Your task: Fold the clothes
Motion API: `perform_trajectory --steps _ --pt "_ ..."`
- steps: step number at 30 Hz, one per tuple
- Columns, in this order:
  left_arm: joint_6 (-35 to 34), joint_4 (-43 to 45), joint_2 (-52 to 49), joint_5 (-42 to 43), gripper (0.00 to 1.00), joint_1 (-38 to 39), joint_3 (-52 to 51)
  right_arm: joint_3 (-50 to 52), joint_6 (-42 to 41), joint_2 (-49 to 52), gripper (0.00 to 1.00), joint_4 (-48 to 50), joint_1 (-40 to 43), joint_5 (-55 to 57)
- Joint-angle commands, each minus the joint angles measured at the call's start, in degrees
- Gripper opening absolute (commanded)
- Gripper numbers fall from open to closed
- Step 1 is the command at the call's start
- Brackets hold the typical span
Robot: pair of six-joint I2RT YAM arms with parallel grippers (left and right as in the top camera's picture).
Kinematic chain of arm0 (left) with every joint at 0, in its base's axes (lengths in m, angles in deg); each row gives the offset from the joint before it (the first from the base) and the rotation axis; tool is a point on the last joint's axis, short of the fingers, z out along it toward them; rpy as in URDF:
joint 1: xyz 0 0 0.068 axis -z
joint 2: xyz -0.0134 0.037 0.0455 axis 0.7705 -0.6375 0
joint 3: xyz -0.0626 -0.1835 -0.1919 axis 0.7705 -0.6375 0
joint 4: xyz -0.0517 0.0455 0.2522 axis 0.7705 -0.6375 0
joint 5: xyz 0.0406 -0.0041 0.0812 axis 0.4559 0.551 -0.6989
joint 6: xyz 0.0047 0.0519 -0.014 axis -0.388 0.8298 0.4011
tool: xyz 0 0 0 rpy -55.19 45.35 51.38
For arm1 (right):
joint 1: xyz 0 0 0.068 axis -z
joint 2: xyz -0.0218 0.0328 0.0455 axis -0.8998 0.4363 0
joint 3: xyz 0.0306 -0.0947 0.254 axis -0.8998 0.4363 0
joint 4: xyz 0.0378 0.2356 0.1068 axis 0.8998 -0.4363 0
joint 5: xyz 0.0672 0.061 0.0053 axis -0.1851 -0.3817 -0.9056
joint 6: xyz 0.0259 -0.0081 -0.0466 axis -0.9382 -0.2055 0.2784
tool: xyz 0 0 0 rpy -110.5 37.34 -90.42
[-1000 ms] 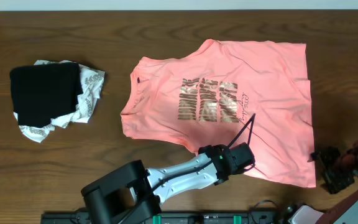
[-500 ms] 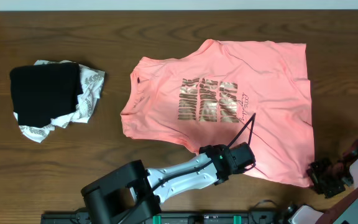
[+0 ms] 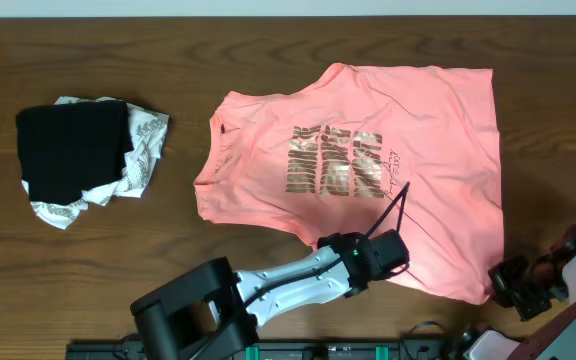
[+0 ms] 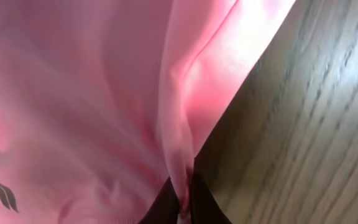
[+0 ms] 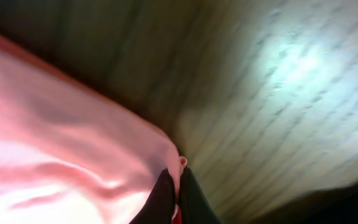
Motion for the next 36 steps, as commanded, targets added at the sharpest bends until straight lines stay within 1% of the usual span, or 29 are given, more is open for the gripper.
perform_trajectory --steps 1,4,8,14,21,29,36 --pt "-1.4 -1.1 2.3 -0.5 0.06 -0.3 1.6 0.3 1.6 -1.9 0.01 0.0 0.6 -5.9" --pt "-1.9 -1.0 3.8 -0.5 0.06 -0.7 1.7 -0.3 1.6 -2.3 0.01 0.3 0.6 -10.2" --pt "-2.0 -1.1 5.6 -0.5 0.06 -1.9 1.7 -1.9 1.6 -2.4 0.01 -0.6 0.6 -12.9" --pt "-1.4 -0.8 7.3 -0.5 0.06 -4.9 1.7 -6.7 1.6 -2.4 0.01 -0.5 0.6 -17.6" --pt "1.4 1.4 7.4 -0.5 0.06 -8.6 1.7 -12.7 1.3 -2.4 0.01 0.0 0.5 -18.0" --pt "2.8 9.6 7.4 -0.5 0.06 -13.8 1.7 -13.0 -1.5 -2.4 0.01 5.7 0.5 -17.6" --pt "4.7 12.8 7.4 -0.5 0.06 -17.0 1.7 -13.0 -3.2 -2.4 0.01 12.1 -0.9 -19.6"
